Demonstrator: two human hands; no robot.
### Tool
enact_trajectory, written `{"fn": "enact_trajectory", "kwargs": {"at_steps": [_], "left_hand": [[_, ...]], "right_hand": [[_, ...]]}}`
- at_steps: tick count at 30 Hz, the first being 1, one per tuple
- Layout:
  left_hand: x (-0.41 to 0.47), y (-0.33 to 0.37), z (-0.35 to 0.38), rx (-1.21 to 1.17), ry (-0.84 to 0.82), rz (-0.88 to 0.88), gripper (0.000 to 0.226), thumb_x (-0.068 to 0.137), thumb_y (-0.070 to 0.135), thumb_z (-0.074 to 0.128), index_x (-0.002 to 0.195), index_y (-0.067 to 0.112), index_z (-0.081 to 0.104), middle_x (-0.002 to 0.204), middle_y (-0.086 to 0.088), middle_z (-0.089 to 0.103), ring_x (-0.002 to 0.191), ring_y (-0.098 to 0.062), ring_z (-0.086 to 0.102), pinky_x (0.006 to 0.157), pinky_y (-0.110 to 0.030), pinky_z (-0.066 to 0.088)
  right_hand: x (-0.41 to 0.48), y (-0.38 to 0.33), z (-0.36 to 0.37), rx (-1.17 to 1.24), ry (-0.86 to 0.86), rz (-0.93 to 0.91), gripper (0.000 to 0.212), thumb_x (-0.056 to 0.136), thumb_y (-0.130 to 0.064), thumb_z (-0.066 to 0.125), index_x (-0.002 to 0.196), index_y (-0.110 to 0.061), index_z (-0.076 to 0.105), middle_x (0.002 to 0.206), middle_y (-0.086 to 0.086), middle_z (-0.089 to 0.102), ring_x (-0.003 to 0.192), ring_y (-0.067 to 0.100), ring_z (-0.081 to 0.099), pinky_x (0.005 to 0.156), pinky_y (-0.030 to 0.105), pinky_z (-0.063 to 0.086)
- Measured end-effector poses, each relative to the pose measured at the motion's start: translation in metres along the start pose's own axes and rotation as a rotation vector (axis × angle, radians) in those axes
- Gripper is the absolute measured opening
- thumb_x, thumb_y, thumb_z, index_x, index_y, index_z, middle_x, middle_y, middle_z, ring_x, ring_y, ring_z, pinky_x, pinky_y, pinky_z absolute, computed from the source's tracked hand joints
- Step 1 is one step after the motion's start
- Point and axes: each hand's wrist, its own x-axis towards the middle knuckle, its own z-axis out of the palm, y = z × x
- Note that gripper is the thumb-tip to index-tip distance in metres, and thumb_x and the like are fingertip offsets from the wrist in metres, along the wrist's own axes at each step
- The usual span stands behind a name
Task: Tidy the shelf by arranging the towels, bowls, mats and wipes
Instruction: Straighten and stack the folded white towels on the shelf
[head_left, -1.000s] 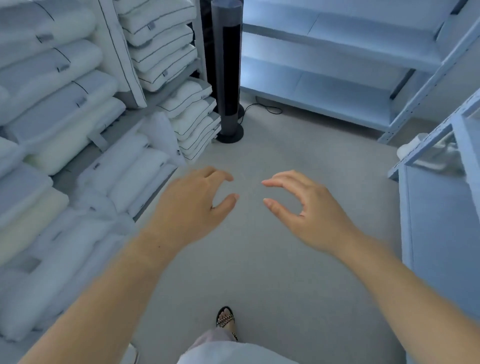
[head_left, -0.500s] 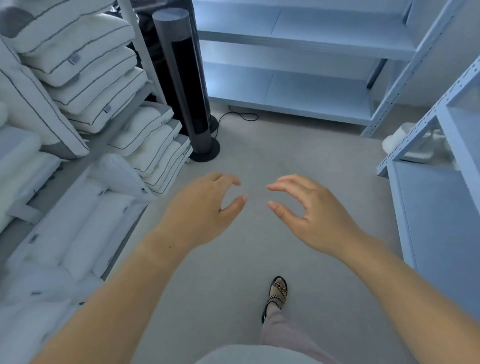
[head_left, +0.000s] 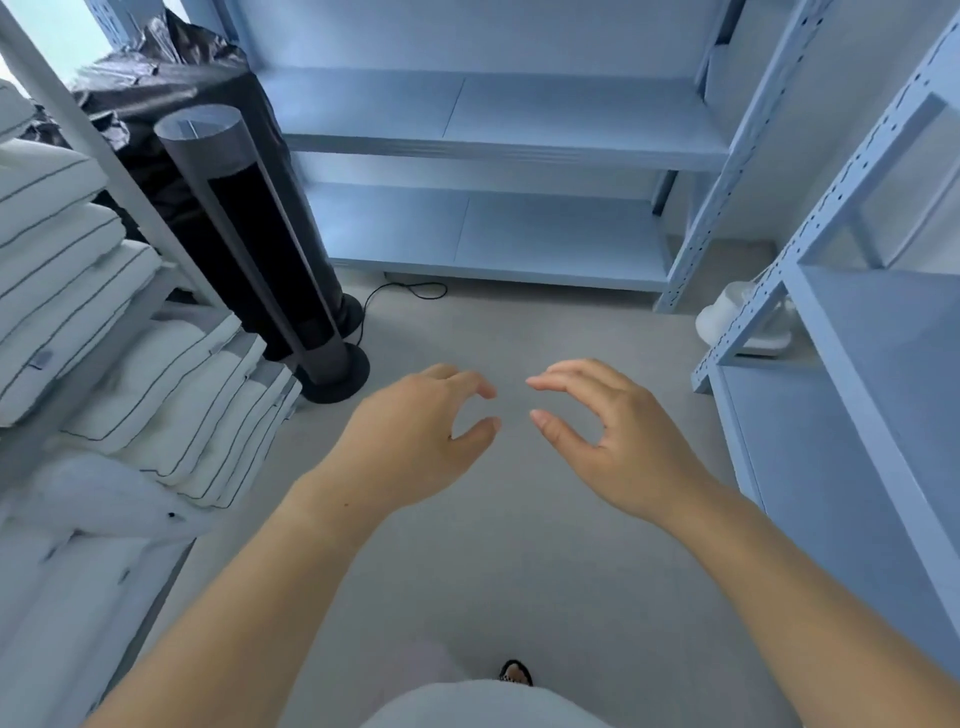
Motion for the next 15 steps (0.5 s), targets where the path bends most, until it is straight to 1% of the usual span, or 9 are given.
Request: {"fn": "enact_trajectory", "kwargs": {"at_steps": [3, 5, 7, 9, 11, 15], "left_hand": [[0.029, -0.013, -0.004, -0.011, 0.031, -0.025, 0.03, 0.091, 0.046, 0.044, 0.118, 0.036, 0.051, 0.117, 0.018, 0.053, 0.075, -0.005, 0.055, 0.077, -0.032, 0.049], [0.05, -0.023, -0.006, -0.028, 0.076, -0.048, 0.026, 0.091, 0.043, 0.046, 0.115, 0.036, 0.054, 0.116, 0.019, 0.053, 0.064, -0.002, 0.051, 0.071, -0.029, 0.048], [0.074, -0.033, -0.008, -0.051, 0.123, -0.065, 0.023, 0.09, 0.041, 0.047, 0.111, 0.036, 0.056, 0.115, 0.02, 0.053, 0.056, 0.0, 0.046, 0.066, -0.026, 0.045], [0.103, -0.046, -0.011, -0.06, 0.148, -0.065, 0.022, 0.089, 0.04, 0.048, 0.11, 0.037, 0.056, 0.115, 0.02, 0.053, 0.057, 0.0, 0.045, 0.066, -0.026, 0.044], [0.138, -0.062, -0.015, -0.055, 0.155, -0.061, 0.024, 0.089, 0.041, 0.049, 0.111, 0.036, 0.056, 0.117, 0.019, 0.053, 0.061, -0.002, 0.046, 0.067, -0.026, 0.045], [0.208, -0.098, -0.033, -0.031, 0.125, -0.08, 0.028, 0.089, 0.043, 0.048, 0.116, 0.038, 0.052, 0.119, 0.021, 0.05, 0.068, -0.004, 0.049, 0.068, -0.026, 0.045]], "right_hand": [[0.031, 0.013, 0.002, 0.012, -0.007, -0.005, 0.041, 0.084, -0.053, 0.043, 0.111, -0.029, 0.063, 0.114, -0.015, 0.056, 0.108, 0.006, 0.053, 0.094, 0.029, 0.044], [0.052, 0.021, 0.005, 0.029, -0.002, -0.016, 0.037, 0.084, -0.051, 0.045, 0.107, -0.029, 0.064, 0.111, -0.015, 0.057, 0.106, 0.007, 0.055, 0.093, 0.032, 0.045], [0.076, 0.029, 0.009, 0.038, -0.003, -0.031, 0.034, 0.084, -0.049, 0.047, 0.105, -0.029, 0.065, 0.11, -0.015, 0.058, 0.105, 0.008, 0.055, 0.093, 0.034, 0.046], [0.106, 0.038, 0.013, 0.027, -0.005, -0.044, 0.033, 0.085, -0.048, 0.048, 0.104, -0.028, 0.066, 0.109, -0.015, 0.058, 0.104, 0.007, 0.056, 0.092, 0.036, 0.046], [0.143, 0.047, 0.017, 0.001, -0.007, -0.053, 0.034, 0.085, -0.048, 0.047, 0.103, -0.027, 0.066, 0.109, -0.014, 0.059, 0.104, 0.008, 0.056, 0.092, 0.035, 0.046], [0.226, 0.061, 0.028, -0.042, -0.025, -0.064, 0.037, 0.086, -0.05, 0.044, 0.105, -0.027, 0.066, 0.109, -0.014, 0.058, 0.103, 0.006, 0.054, 0.092, 0.035, 0.045]]}}
